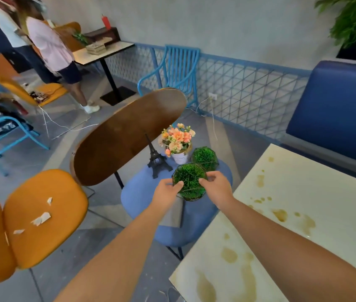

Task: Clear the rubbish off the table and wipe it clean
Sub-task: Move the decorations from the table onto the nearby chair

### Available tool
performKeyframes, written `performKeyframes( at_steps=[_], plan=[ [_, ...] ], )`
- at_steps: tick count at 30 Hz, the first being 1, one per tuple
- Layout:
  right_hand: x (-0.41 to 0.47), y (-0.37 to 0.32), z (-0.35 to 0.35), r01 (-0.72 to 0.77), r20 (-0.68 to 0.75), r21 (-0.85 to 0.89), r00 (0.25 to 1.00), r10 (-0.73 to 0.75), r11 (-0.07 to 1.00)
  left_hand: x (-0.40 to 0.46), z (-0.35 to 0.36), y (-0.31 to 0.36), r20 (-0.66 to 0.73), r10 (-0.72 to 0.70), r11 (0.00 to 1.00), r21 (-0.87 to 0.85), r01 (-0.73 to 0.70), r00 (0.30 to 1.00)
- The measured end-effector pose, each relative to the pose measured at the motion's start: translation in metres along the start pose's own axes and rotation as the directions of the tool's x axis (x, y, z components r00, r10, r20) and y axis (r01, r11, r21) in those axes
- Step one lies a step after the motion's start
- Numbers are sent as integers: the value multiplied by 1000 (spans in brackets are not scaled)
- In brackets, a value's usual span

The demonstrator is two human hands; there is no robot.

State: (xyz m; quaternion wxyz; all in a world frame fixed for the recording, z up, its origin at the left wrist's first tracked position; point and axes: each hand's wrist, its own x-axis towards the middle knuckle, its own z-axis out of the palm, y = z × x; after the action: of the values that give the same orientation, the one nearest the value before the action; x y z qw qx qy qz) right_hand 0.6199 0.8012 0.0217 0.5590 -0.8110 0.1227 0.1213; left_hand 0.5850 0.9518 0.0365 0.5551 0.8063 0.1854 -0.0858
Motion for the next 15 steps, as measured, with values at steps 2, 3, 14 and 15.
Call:
performKeyframes(
  at_steps=[2, 3, 14, 15],
  plan=[
    [18, 0, 17, 6, 13, -39, 1000, -6, 999, 11, -10, 1, 21, -19, 1000, -18, 20, 1000],
    [29, 1, 27, 12, 18, -62, 1000, -11, 998, 25, -15, -7, 27, -26, 999, -22, 26, 999],
    [97, 18, 90, 6, 78, -125, 997, 4, 992, 128, -29, -83, -61, -61, 998, 12, 62, 996],
    [102, 19, 94, -2, 77, -108, 997, 10, 994, 135, -31, -86, -67, -47, 999, 23, 49, 997]
  ],
)
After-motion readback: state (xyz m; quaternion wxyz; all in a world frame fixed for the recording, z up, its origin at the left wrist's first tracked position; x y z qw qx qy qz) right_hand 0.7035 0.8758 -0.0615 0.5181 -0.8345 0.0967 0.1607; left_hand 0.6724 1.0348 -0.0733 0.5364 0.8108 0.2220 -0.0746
